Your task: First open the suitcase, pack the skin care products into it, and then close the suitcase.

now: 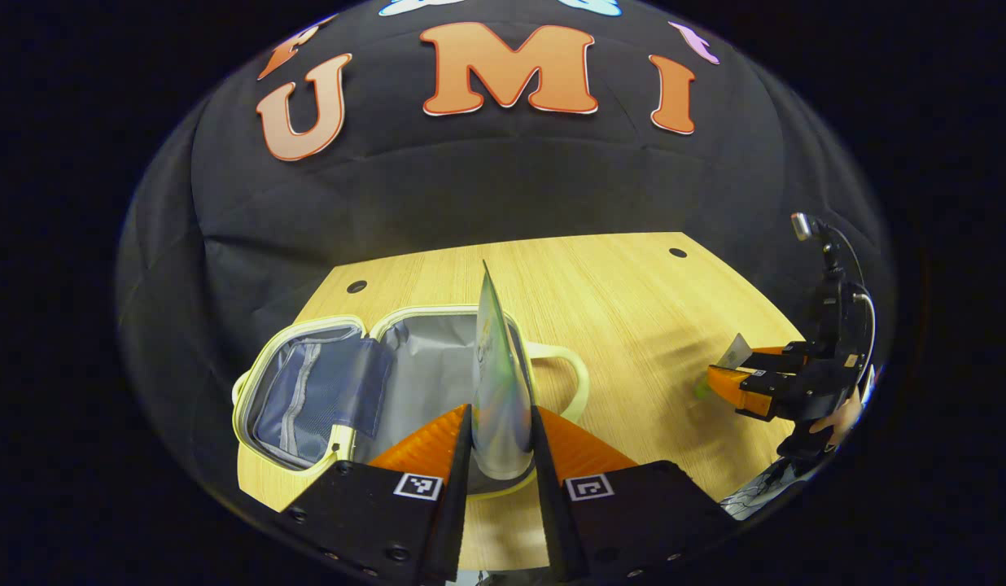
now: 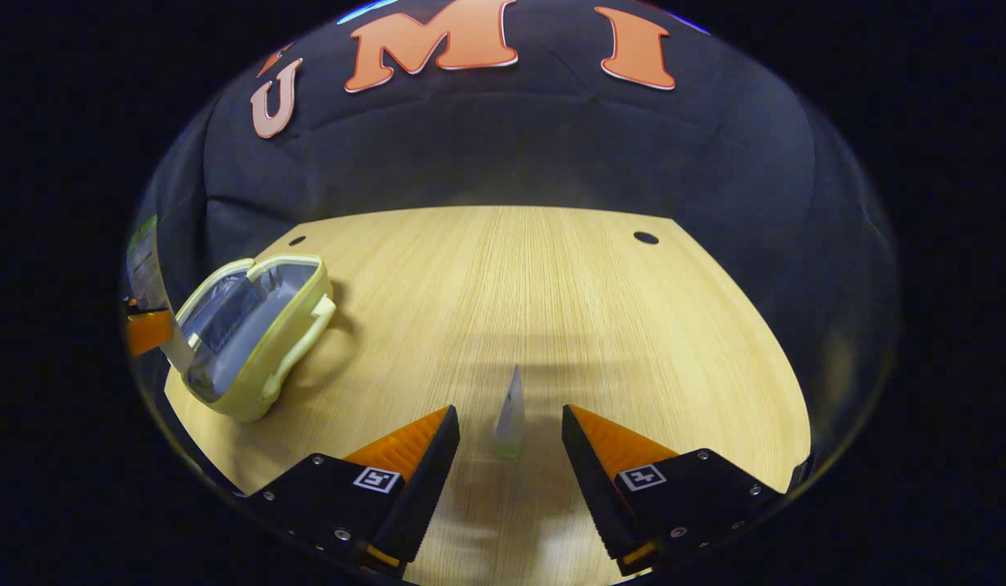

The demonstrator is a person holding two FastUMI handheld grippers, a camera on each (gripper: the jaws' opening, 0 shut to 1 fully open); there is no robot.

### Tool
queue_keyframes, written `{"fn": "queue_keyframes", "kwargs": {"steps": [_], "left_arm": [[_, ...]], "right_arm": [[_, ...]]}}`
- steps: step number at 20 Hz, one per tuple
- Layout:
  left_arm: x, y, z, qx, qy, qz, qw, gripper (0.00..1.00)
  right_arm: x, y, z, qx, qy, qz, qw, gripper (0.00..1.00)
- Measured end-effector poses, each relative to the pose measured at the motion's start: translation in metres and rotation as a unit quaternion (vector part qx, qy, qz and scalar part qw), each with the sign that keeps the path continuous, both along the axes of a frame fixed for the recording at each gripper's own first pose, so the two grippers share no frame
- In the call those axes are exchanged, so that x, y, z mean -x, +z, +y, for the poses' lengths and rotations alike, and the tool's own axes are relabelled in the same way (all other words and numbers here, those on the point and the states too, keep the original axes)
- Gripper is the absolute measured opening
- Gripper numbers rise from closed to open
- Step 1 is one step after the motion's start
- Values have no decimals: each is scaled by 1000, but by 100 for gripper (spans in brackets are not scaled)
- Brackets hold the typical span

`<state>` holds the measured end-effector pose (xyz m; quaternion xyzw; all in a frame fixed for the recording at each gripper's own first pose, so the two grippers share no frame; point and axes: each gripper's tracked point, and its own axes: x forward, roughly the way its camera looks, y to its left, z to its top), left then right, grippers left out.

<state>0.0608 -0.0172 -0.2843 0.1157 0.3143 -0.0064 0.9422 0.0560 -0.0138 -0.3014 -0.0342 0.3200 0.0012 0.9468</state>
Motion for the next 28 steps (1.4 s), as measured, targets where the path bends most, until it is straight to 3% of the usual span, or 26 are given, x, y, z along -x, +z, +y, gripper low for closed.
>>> {"fn": "queue_keyframes", "kwargs": {"steps": [5, 8, 12, 13, 15, 16, 21, 25, 28], "left_arm": [[-2, -2, 8, 0, 8, 8, 1000, 40], [-1, -3, 13, 5, 14, 10, 1000, 40], [0, 0, 27, 31, 24, 20, 999, 41], [2, 5, 36, 36, 30, 23, 999, 41], [4, 15, 54, 39, 37, 34, 998, 41], [3, 22, 61, 44, 34, 40, 998, 41], [-7, 41, 86, 66, -15, 119, 991, 41], [-24, 29, 89, 109, -52, 216, 969, 41], [-38, 13, 90, 110, -58, 284, 951, 41]], "right_arm": [[-6, -24, 2, 9, 3, 36, 999, 59], [-4, -29, 0, 23, 1, 53, 998, 37], [1, -11, 5, 15, -4, 63, 998, 27], [2, 0, 10, 6, -3, 59, 998, 31], [1, 23, 21, -3, -8, 42, 999, 27], [1, 35, 27, -12, -13, 33, 999, 31], [13, 74, 81, -64, -17, 12, 998, 31], [35, 92, 123, -91, -13, 9, 996, 31], [49, 97, 146, -106, -12, 6, 994, 31]]}}
